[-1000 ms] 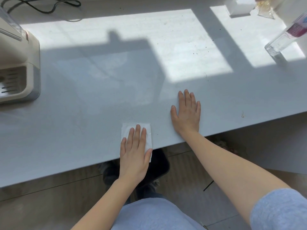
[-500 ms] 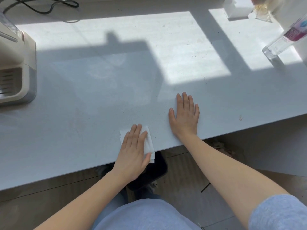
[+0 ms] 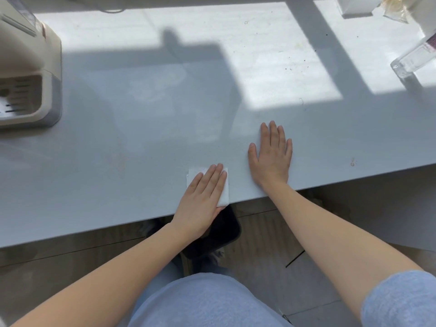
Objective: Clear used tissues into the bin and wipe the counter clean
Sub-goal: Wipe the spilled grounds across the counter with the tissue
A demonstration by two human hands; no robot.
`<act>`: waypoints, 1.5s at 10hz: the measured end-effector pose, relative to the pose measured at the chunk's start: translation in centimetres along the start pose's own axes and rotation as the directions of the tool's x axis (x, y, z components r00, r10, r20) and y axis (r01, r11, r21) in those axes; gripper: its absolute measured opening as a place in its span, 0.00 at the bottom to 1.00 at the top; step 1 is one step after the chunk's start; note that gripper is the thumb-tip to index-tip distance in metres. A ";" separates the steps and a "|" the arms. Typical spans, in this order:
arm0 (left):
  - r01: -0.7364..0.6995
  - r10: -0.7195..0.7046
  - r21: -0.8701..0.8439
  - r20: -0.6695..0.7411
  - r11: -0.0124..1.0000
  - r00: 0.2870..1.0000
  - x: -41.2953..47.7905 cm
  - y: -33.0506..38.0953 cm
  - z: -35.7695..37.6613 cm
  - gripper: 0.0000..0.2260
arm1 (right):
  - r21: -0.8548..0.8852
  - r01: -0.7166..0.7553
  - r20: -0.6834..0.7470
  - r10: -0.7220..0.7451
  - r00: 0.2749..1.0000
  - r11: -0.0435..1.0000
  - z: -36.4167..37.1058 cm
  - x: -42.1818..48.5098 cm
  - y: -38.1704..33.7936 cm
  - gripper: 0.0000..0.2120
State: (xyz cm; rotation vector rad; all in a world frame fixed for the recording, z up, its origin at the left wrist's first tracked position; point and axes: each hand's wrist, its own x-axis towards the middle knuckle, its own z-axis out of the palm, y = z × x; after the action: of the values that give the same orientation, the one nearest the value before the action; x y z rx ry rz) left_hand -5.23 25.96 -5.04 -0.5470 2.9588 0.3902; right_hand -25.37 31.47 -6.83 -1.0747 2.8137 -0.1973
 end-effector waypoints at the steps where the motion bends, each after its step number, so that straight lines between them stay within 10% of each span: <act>1: -0.057 0.057 -0.004 0.002 0.998 0.998 0.3 0.0 0.1 0.29 | -0.010 -0.003 -0.006 0.002 1.000 1.000 0.0 -0.1 0.0 0.29; 10: -0.064 0.063 -0.059 -0.031 0.996 0.998 0.1 -1.0 -0.1 0.31 | -0.007 -0.019 -0.012 0.019 1.000 1.000 -0.1 0.0 -0.2 0.28; 15: -0.302 0.307 -0.162 0.001 0.939 0.952 1.2 0.5 0.4 0.30 | 0.008 -0.014 -0.015 0.014 1.000 1.000 -0.2 0.0 -0.1 0.28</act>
State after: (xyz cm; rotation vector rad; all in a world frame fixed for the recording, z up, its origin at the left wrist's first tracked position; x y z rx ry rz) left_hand -6.51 26.15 -5.51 -0.0902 3.0056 0.6622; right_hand -25.30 31.45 -6.64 -1.0558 2.8306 -0.2166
